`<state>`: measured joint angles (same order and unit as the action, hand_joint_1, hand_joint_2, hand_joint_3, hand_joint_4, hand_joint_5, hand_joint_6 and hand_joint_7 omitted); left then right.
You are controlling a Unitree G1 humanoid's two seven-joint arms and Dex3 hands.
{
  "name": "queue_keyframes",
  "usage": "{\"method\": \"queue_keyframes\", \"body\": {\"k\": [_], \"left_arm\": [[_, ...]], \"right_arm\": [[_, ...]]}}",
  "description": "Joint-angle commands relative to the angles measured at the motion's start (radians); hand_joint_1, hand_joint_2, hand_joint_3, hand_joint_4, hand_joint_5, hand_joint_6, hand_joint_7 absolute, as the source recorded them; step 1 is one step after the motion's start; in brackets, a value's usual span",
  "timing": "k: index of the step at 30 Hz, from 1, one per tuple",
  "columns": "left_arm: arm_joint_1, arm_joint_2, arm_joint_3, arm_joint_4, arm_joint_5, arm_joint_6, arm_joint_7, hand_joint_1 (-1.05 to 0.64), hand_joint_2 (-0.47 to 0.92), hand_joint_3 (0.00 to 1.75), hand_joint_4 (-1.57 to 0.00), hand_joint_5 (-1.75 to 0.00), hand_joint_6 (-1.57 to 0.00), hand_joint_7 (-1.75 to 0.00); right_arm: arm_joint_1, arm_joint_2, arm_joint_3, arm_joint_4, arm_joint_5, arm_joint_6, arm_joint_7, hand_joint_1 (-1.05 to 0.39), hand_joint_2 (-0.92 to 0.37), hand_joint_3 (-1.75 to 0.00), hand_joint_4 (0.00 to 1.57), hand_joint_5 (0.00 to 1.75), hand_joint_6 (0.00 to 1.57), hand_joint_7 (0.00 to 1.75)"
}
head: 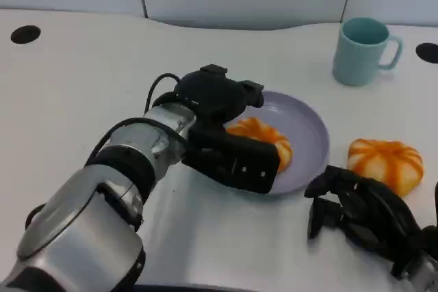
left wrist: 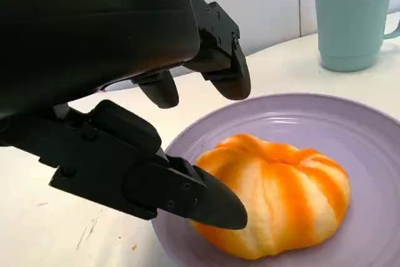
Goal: Grasp the bread from the table and place it into the plate.
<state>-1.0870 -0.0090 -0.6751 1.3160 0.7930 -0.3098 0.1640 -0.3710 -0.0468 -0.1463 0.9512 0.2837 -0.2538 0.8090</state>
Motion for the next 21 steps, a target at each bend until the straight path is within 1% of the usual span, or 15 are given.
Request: {"method": "queue_keyframes", "body": {"k": [1, 3, 5, 8, 10, 13, 16, 18, 20, 21], "left_arm": [[0.001, 0.026, 0.046, -0.011, -0.045, -0.029, -0.001, -0.87, 0.92, 0.08, 0.00, -1.06, -0.08, -0.84], [0.012, 0.033, 0.070, -0.017, -0.067, -0.045, 0.005, -0.88, 0.92, 0.08, 0.00, -1.08, -0.03, -0.90], [0.027, 0.048, 0.102, -0.029, -0.099, -0.074, 0.000, -0.87, 0.92, 0.09, 0.00, -1.06, -0.01, -0.92], [0.057, 0.071, 0.171, -0.048, -0.177, -0.127, -0.029, -0.87, 0.92, 0.11, 0.00, -1.03, 0.00, -0.92], [0.074, 0.085, 0.206, -0.060, -0.217, -0.159, -0.053, -0.87, 0.92, 0.13, 0.00, -0.98, 0.00, -0.88], [0.110, 0.099, 0.289, -0.078, -0.318, -0.215, -0.137, -0.91, 0.92, 0.13, 0.00, -0.95, 0.00, -0.87], [0.142, 0.107, 0.354, -0.093, -0.400, -0.261, -0.218, -0.93, 0.92, 0.12, 0.00, -0.96, -0.01, -0.89], [0.168, 0.109, 0.404, -0.104, -0.466, -0.294, -0.284, -0.91, 0.92, 0.09, 0.00, -1.02, -0.02, -0.88], [0.191, 0.111, 0.441, -0.118, -0.513, -0.316, -0.335, -0.90, 0.92, 0.08, 0.00, -1.04, -0.03, -0.87], [0.205, 0.111, 0.465, -0.127, -0.545, -0.321, -0.368, -0.91, 0.92, 0.11, 0.00, -1.03, -0.04, -0.84]], "right_arm": [[0.040, -0.001, 0.008, 0.028, -0.021, 0.011, -0.018, -0.48, -0.92, -0.11, 0.66, 1.64, 0.72, 1.07], [0.039, -0.002, 0.007, 0.030, -0.021, 0.010, -0.021, -0.48, -0.92, -0.11, 0.66, 1.64, 0.72, 1.07], [0.035, -0.004, 0.006, 0.041, -0.020, -0.001, -0.011, -0.48, -0.92, -0.11, 0.65, 1.64, 0.72, 1.07], [0.033, -0.009, 0.009, 0.040, -0.027, 0.002, -0.026, -0.51, -0.92, -0.11, 0.64, 1.63, 0.73, 1.08], [0.031, -0.010, 0.009, 0.042, -0.025, 0.007, -0.027, -0.50, -0.92, -0.11, 0.63, 1.62, 0.72, 1.08], [0.023, -0.012, 0.008, 0.053, -0.025, 0.017, -0.028, -0.52, -0.92, -0.10, 0.63, 1.62, 0.73, 1.08], [0.017, -0.014, 0.007, 0.065, -0.027, 0.015, -0.029, -0.51, -0.92, -0.07, 0.63, 1.64, 0.74, 1.07], [0.019, -0.017, 0.016, 0.055, -0.040, 0.009, -0.043, -0.51, -0.92, -0.07, 0.62, 1.64, 0.74, 1.06], [0.023, -0.018, 0.022, 0.046, -0.048, -0.004, -0.049, -0.51, -0.92, -0.08, 0.62, 1.64, 0.74, 1.07], [0.025, -0.018, 0.023, 0.040, -0.049, -0.004, -0.051, -0.51, -0.92, -0.10, 0.60, 1.65, 0.73, 1.08]]}}
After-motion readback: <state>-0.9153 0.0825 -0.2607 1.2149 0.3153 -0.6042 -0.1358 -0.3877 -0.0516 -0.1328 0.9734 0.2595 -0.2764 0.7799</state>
